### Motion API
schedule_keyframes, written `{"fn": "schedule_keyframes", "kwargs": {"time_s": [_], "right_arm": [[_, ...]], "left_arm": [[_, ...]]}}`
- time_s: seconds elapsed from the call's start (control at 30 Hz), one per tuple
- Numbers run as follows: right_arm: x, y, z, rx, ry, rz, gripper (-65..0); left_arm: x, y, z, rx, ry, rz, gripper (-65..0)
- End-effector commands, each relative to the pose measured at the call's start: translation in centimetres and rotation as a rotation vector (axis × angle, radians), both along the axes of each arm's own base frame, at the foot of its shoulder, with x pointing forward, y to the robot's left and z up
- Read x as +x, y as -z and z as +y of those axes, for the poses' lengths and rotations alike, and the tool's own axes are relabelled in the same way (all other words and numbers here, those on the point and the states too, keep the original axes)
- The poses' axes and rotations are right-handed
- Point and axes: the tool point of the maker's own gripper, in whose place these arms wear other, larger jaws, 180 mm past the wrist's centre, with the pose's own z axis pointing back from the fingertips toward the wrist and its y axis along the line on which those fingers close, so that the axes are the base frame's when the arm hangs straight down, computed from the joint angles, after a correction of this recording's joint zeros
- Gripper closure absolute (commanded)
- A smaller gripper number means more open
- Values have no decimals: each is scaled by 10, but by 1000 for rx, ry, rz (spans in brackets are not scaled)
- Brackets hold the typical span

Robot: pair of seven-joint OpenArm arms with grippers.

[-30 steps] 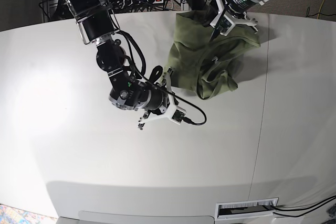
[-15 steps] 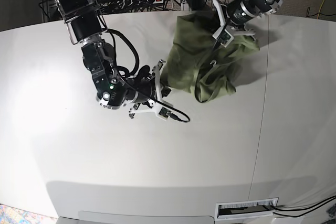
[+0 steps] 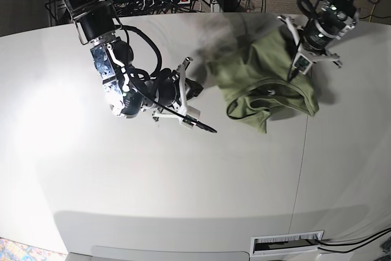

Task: Fold the T-shirt properly
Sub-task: 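Drag the bundle with the left gripper away from the right gripper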

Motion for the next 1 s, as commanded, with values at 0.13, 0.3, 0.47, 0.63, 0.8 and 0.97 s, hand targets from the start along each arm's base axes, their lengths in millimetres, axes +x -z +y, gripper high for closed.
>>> {"fn": "schedule_keyframes", "kwargs": {"time_s": [0.13,0.3,0.47,0.63,0.8,0.97], "right_arm": [[1,-18,15,99,-5,-1,0],[5,-29,22,136,-7,-41,0],[18,-42,29,151,-5,-142,0],[23,-53,51,184,-15,-172,0],[34,-60,60,190,-12,-235,0],[35,-62,61,192,-12,-242,0]], "left_arm": [[7,8,43,117,-34,25,0],[23,-5,72,241,-30,-2,0],[38,-42,77,390,-8,-83,0],[46,-90,59,453,10,-206,0],[37,-122,53,494,-33,-289,0],[23,-121,30,314,-56,-275,0]]}}
